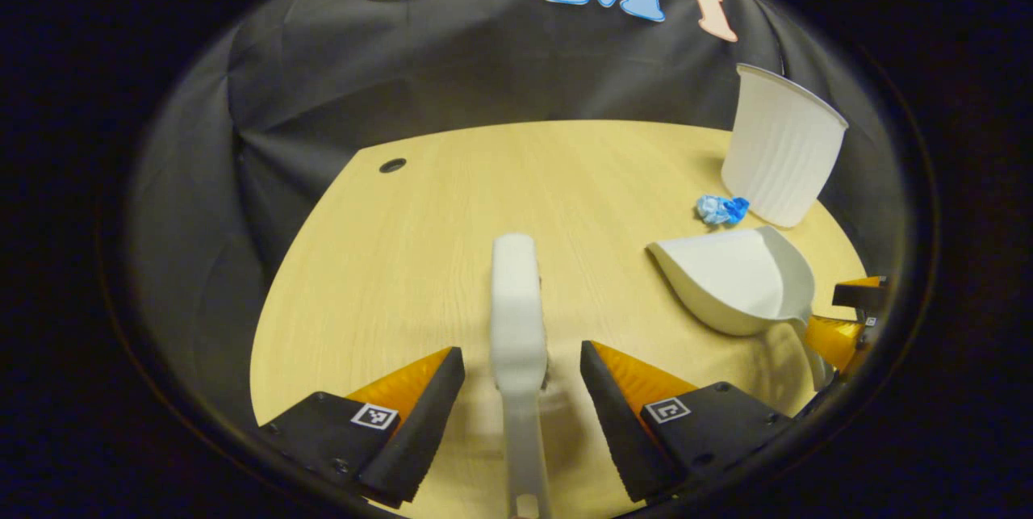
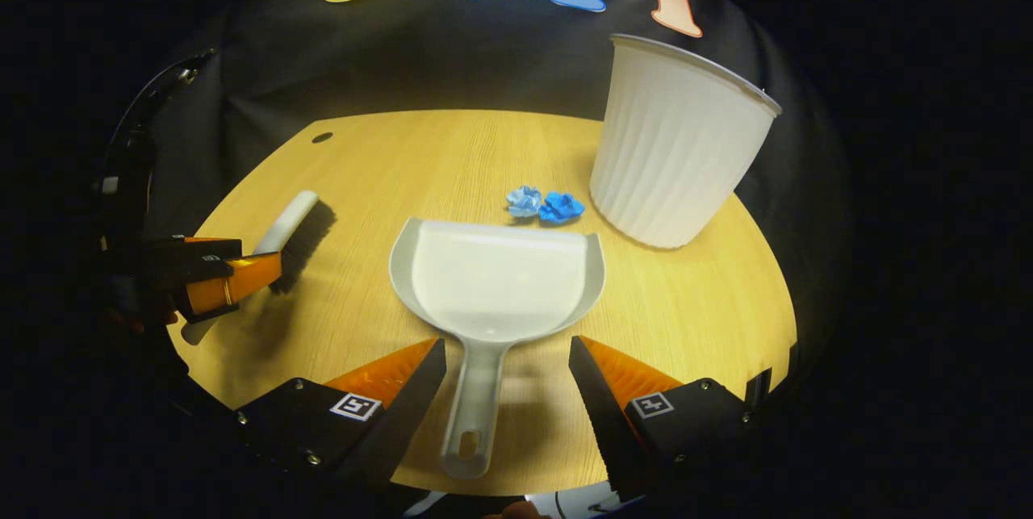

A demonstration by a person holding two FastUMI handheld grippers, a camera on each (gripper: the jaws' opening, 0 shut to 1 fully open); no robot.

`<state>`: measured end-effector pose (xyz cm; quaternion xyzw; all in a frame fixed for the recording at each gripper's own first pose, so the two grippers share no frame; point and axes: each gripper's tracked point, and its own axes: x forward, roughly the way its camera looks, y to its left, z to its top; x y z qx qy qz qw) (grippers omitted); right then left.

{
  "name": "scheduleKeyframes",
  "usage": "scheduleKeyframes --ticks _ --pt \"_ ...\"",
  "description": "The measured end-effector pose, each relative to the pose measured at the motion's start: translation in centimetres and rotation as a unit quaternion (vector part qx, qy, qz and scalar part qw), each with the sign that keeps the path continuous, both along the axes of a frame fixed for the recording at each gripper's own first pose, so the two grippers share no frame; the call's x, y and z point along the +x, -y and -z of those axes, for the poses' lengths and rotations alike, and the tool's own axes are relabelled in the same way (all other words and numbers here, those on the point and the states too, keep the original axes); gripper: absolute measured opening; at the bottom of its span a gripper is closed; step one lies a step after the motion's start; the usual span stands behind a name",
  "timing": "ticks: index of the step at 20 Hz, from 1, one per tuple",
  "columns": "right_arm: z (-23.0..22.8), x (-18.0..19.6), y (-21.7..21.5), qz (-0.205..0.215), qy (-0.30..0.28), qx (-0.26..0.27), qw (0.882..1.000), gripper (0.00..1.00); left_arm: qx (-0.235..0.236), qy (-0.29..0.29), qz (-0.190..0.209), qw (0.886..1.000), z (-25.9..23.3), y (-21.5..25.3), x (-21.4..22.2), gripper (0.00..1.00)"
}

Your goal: Pick up the small broom and dustpan from the desktop, sweep the trash into the dustpan with the broom, and then empty the trash into the garbage bin.

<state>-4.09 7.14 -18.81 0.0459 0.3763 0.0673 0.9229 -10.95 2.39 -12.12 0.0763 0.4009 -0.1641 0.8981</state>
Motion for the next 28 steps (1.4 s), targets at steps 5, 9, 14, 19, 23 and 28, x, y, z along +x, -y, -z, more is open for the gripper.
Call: scheduleKeyframes --ticks 5,9,14,19,23,28 --pt "2.3 -0.2 -1.2 -0.017 -0.05 0.01 0.999 0.96 0.013 -0.036 0.001 0.999 2.1 -0.5 -0.1 0.95" --pt "3.4 0.9 -1.8 -0.023 -0.074 0.01 0.997 0.96 0.022 -0.053 0.01 0.998 3.3 0.1 0.2 0.99" --pt "4.0 2.1 -2.2 -0.027 -0.09 0.016 0.995 0.87 0.034 -0.059 0.024 0.997 4.1 0.3 1.1 0.86" --pt "4.9 2.6 -1.7 -0.032 -0.096 0.009 0.995 0.65 0.048 -0.061 0.036 0.996 4.9 0.6 2.3 0.72" --pt "4.9 2.9 -1.6 -0.036 -0.098 0.009 0.995 0.37 0.056 -0.056 0.049 0.996 5.1 1.5 3.1 0.55" --pt "4.6 2.3 -0.4 -0.056 -0.1 -0.007 0.993 0.36 0.07 -0.053 0.075 0.993 5.0 2.7 3.8 0.49"
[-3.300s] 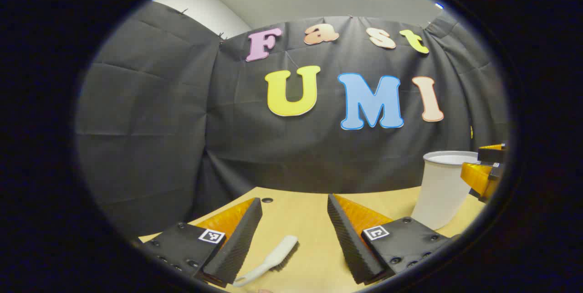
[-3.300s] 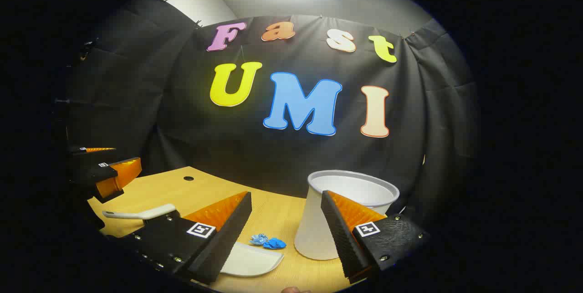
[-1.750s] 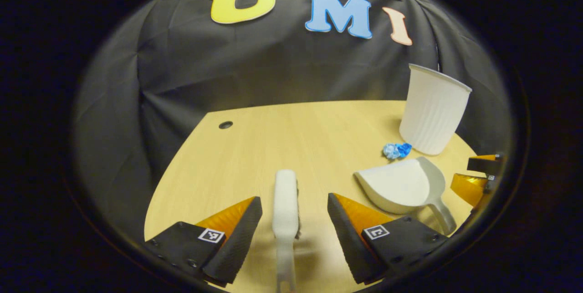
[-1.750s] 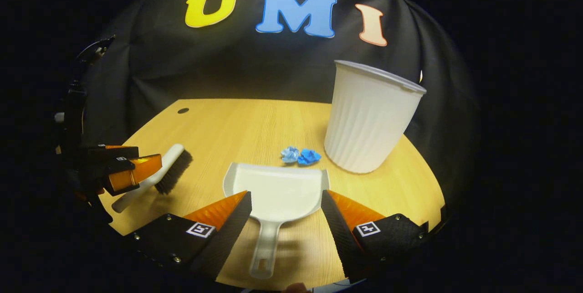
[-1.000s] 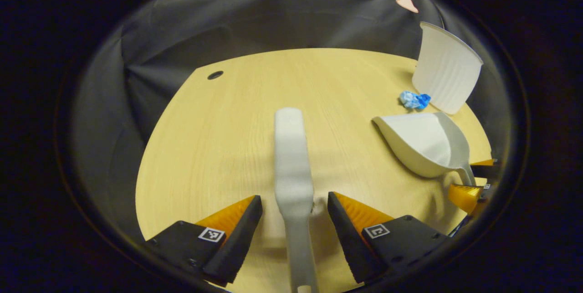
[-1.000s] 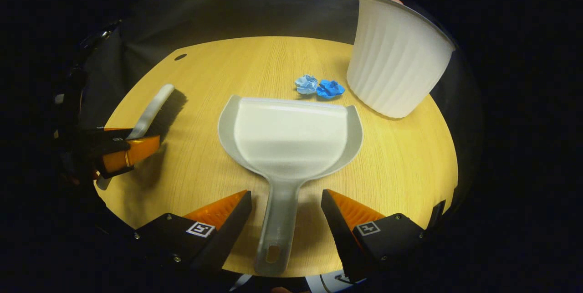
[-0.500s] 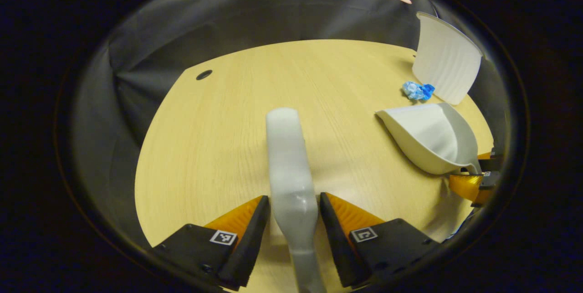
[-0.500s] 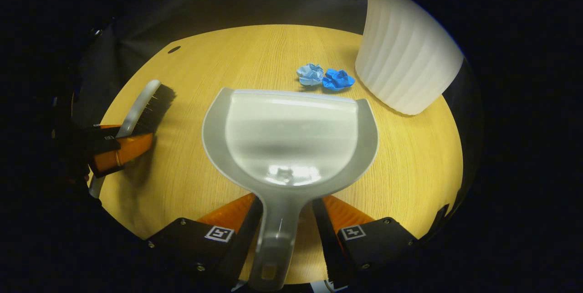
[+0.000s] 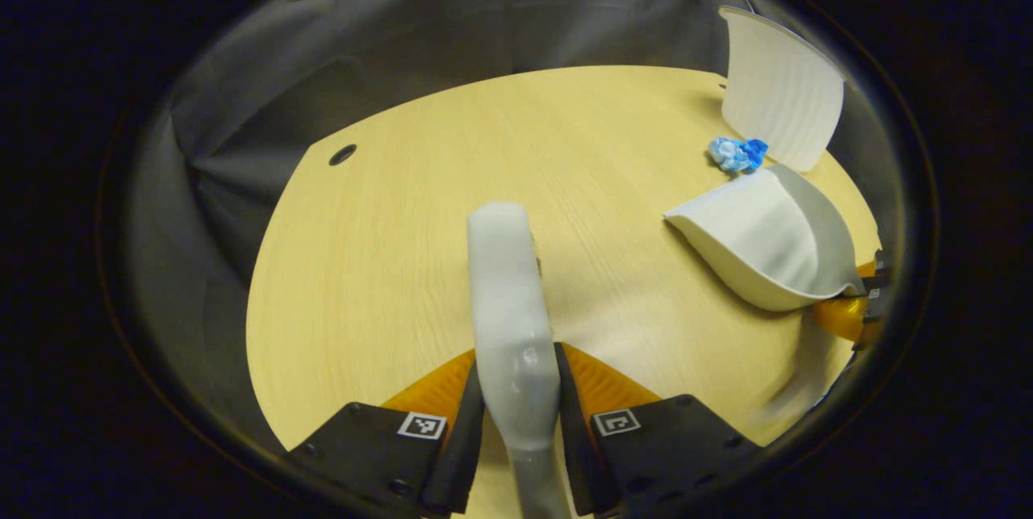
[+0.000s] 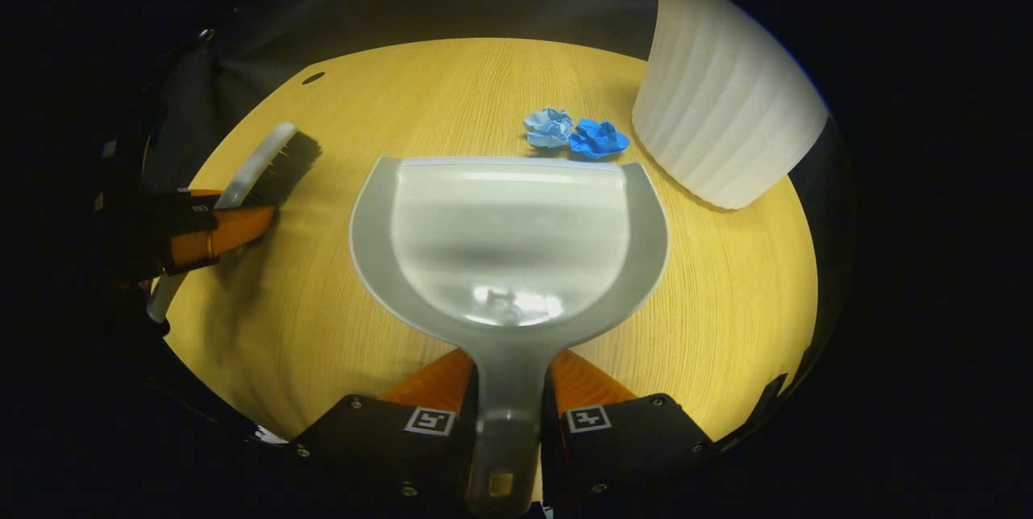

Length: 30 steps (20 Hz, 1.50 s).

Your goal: Pick up the small broom and dustpan from the desktop, sweep the trash into the dustpan with the broom, and then empty the trash into the garbage bin.

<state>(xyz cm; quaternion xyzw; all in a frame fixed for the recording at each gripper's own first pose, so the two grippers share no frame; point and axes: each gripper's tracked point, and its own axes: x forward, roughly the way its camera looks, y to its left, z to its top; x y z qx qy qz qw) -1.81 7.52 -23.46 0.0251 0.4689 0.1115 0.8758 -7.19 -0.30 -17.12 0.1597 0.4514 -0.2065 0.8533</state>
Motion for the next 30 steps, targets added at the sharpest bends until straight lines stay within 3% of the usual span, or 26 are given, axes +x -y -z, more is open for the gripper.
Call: scheduleKeyframes --ticks 6,12,13,14,15,16,19,22,23,27,28,30 --pt "-1.0 -1.7 2.4 -0.027 0.003 -0.006 1.0 0.33 -0.001 0.004 0.046 0.999 0.0 4.5 1.5 0.55" --pt "-0.2 -1.4 5.8 -0.06 0.009 -0.007 0.998 0.33 -0.008 0.013 0.09 0.996 0.0 10.7 3.2 0.52" --pt "-0.1 -1.4 6.4 -0.065 0.01 -0.008 0.998 0.33 -0.008 0.013 0.096 0.995 0.0 11.6 3.4 0.55" --pt "0.3 -1.2 7.3 -0.069 0.008 -0.011 0.998 0.33 -0.007 0.013 0.103 0.995 0.1 12.5 3.7 0.49" --pt "0.4 -1.2 7.9 -0.073 0.008 -0.01 0.997 0.33 -0.007 0.014 0.11 0.994 0.2 13.3 4.0 0.54" --pt "0.5 -1.4 8.3 -0.081 0.006 -0.006 0.997 0.33 -0.007 0.014 0.115 0.993 0.1 14.1 4.4 0.49" --pt "0.7 -1.6 9.4 -0.111 0.013 -0.012 0.994 0.33 -0.008 0.012 0.125 0.992 -0.1 15.9 5.3 0.55" --pt "0.7 -1.7 9.6 -0.123 0.009 -0.001 0.992 0.33 -0.01 0.006 0.141 0.99 0.2 18.0 6.2 0.48" --pt "0.8 -1.6 9.7 -0.125 0.008 0.001 0.992 0.33 -0.008 0.006 0.15 0.989 0.2 18.7 6.5 0.52" --pt "0.9 -1.4 9.9 -0.134 0.01 -0.002 0.991 0.33 -0.007 0.003 0.204 0.979 0.5 22.2 7.6 0.48" --pt "0.8 -1.4 9.9 -0.135 0.009 0.0 0.991 0.33 -0.006 0.003 0.222 0.975 0.4 23.1 7.6 0.54" --pt "0.8 -1.3 9.9 -0.134 0.011 0.004 0.991 0.33 -0.009 0.0 0.259 0.966 0.4 25.0 7.3 0.48"
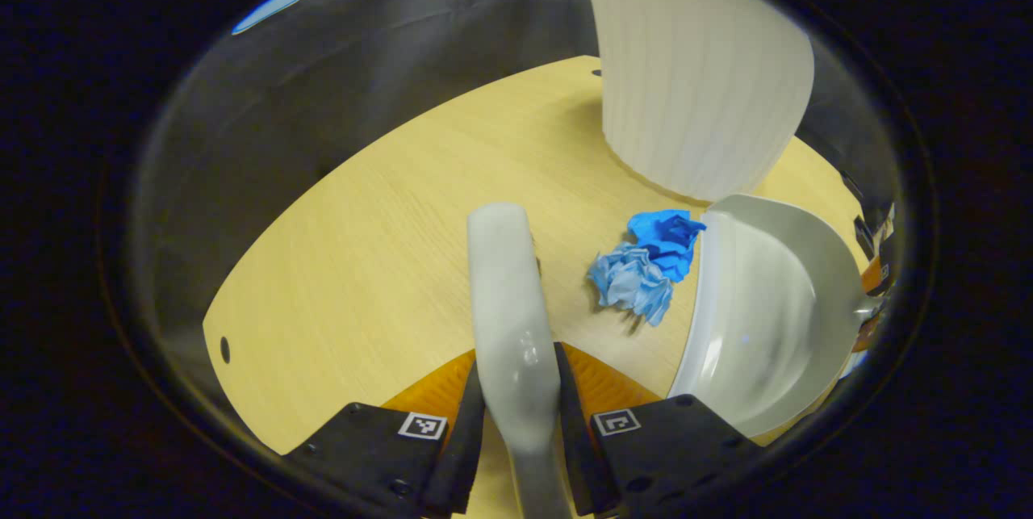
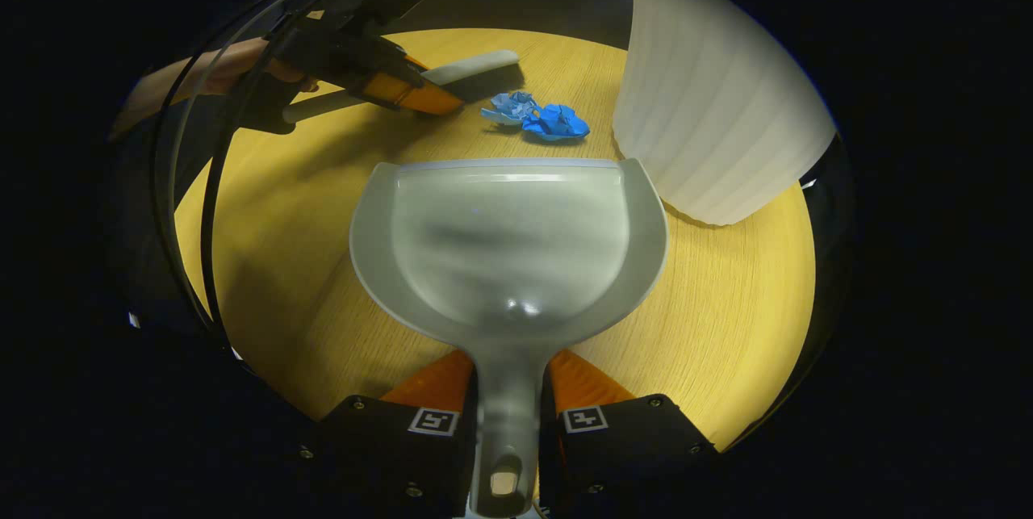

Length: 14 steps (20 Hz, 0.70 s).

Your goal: Pick up the small broom and dustpan from the desktop, sweep the trash into the dustpan with the broom, and then empty the trash into the garbage bin.

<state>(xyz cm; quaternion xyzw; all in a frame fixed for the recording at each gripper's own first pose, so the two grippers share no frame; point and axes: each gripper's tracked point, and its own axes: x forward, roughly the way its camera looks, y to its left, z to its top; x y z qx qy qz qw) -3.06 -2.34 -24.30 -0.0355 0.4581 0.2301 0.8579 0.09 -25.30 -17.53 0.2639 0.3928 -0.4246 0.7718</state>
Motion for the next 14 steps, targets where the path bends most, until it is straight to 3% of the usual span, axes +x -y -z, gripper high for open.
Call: scheduleKeyframes --ticks 7,14 --pt "-1.0 -0.3 0.1 -0.001 0.004 0.008 1.0 0.33 -0.031 -0.052 0.115 0.991 -1.0 4.8 -3.6 0.52" --pt "-1.2 -0.2 0.1 0.001 0.009 0.009 1.0 0.33 -0.042 -0.083 0.153 0.984 -2.3 5.6 -6.3 0.52"
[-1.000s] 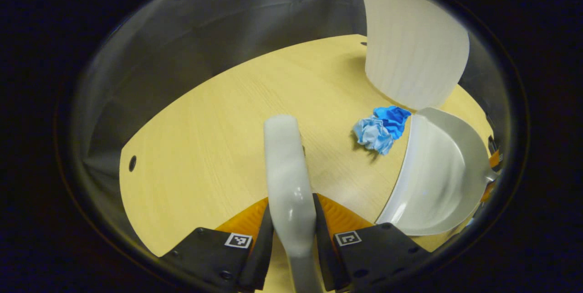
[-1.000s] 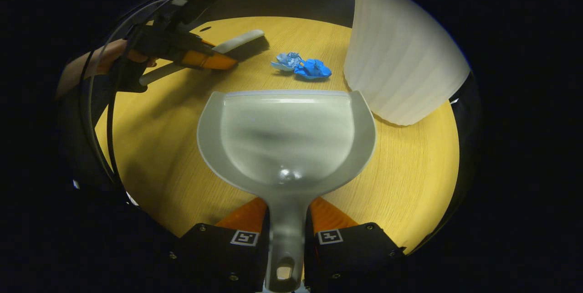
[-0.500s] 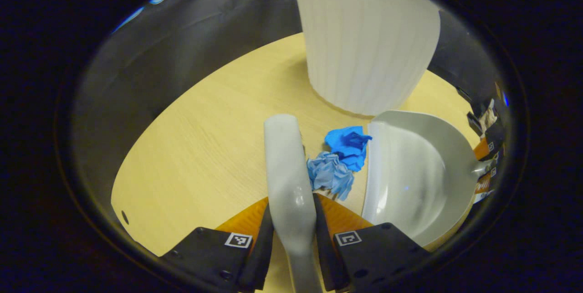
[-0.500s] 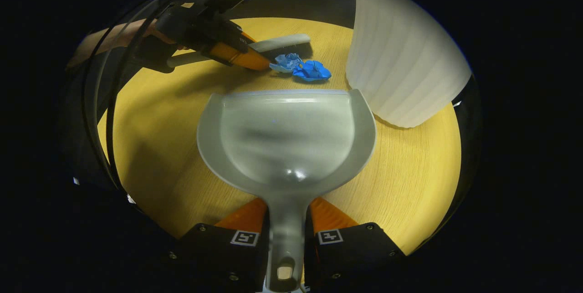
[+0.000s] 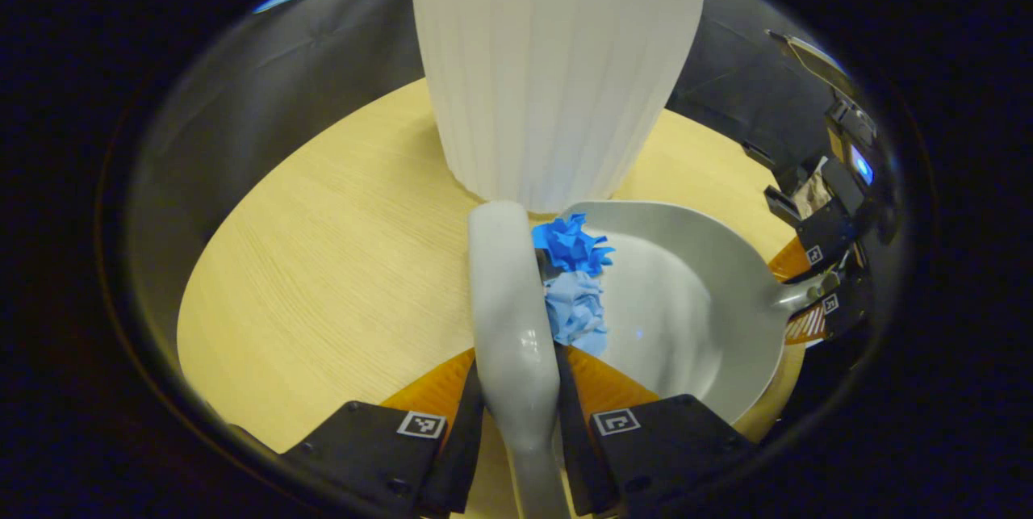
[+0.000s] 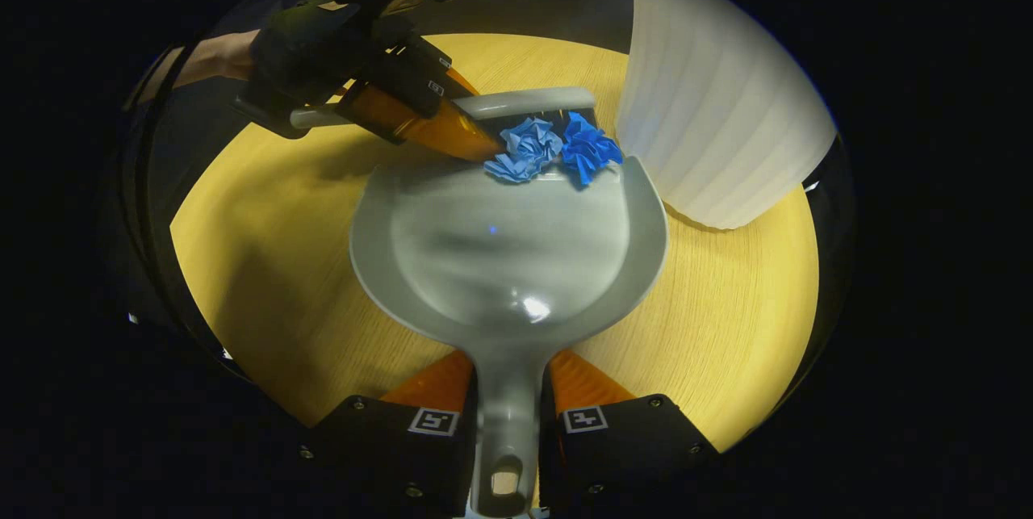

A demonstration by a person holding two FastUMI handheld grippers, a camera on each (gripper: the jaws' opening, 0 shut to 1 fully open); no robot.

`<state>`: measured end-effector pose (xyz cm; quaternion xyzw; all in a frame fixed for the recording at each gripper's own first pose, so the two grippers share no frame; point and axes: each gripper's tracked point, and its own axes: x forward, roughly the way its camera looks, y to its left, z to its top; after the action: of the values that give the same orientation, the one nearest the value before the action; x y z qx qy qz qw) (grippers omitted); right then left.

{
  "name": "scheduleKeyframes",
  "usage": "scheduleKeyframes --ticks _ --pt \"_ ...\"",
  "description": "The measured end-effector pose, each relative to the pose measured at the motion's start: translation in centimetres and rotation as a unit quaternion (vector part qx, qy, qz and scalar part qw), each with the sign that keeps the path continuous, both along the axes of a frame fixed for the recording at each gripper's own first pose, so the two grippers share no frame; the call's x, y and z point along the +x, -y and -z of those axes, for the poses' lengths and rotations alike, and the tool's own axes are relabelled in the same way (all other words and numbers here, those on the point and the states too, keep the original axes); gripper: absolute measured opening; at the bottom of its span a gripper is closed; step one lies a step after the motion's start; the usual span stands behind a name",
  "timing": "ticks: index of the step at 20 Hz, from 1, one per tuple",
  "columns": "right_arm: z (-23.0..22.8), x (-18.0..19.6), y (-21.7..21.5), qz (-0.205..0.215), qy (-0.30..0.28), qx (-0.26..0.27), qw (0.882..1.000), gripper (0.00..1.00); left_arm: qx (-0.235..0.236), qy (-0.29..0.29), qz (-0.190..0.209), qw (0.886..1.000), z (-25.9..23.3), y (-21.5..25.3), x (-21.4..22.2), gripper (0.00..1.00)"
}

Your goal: Pick up the small broom and dustpan from the desktop, sweep the trash into the dustpan with the broom, and then empty the trash into the garbage bin.

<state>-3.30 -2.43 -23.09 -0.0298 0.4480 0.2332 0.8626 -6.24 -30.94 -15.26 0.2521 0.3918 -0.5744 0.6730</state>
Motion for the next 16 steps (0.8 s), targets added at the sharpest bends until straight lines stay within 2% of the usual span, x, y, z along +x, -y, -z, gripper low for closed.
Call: scheduleKeyframes --ticks 5,11,16 --pt "0.0 0.1 -0.1 0.001 0.007 0.01 1.0 0.33 -0.002 -0.012 0.01 1.0 -0.3 -0.2 -2.5 0.5" --pt "-0.1 0.3 -0.1 0.003 0.009 0.014 1.0 0.33 -0.006 -0.03 0.005 1.0 -1.1 -0.7 -5.1 0.52" --pt "0.2 0.3 0.1 0.004 0.019 0.009 1.0 0.33 -0.014 -0.035 -0.034 0.999 -1.6 -1.4 -5.8 0.52"
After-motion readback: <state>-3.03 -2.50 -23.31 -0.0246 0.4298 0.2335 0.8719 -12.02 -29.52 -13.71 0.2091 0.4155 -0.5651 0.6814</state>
